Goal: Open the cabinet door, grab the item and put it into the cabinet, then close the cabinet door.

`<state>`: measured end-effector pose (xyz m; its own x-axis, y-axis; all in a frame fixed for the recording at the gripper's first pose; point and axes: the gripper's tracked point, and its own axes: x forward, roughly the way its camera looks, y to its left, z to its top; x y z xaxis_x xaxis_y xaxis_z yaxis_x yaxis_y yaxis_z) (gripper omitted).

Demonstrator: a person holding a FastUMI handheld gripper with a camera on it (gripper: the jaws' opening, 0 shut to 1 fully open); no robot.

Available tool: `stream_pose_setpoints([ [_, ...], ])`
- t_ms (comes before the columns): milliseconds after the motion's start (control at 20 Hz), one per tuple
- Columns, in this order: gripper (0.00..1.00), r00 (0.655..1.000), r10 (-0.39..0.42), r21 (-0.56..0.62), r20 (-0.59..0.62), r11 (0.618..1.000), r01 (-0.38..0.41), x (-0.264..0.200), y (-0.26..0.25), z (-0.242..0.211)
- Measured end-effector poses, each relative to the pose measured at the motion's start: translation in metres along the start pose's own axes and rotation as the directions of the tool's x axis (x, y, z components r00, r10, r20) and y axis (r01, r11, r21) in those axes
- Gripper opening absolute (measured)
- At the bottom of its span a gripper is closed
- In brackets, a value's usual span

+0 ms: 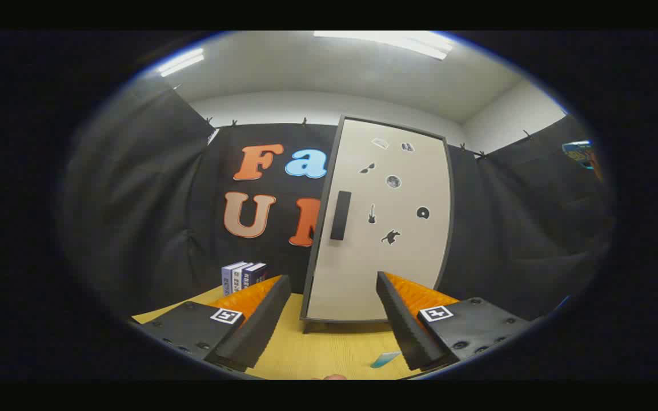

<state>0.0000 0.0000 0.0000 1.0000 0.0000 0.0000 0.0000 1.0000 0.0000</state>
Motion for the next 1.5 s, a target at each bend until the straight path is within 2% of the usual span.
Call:
stream_pose_setpoints([
  [200,0.97,1.000,0.010,0.007,-0.016,1.000,-0.010,0.001,-0.014,-0.001],
  [400,0.97,0.998,0.052,-0.001,-0.022,0.999,-0.052,0.002,-0.029,0.001],
  [550,0.97,0.999,0.043,-0.028,-0.026,0.999,-0.044,0.006,-0.047,0.003],
  [800,0.97,0.995,0.097,0.014,-0.030,0.995,-0.097,0.005,-0.054,0.001],
  [1100,0.97,0.994,0.108,0.029,-0.003,0.994,-0.108,0.020,-0.067,0.025],
  [1250,0.97,0.996,0.081,0.063,0.022,0.995,-0.082,0.046,-0.071,0.050],
  [1500,0.97,0.999,-0.035,0.072,-0.007,0.997,0.036,0.124,-0.087,0.080],
])
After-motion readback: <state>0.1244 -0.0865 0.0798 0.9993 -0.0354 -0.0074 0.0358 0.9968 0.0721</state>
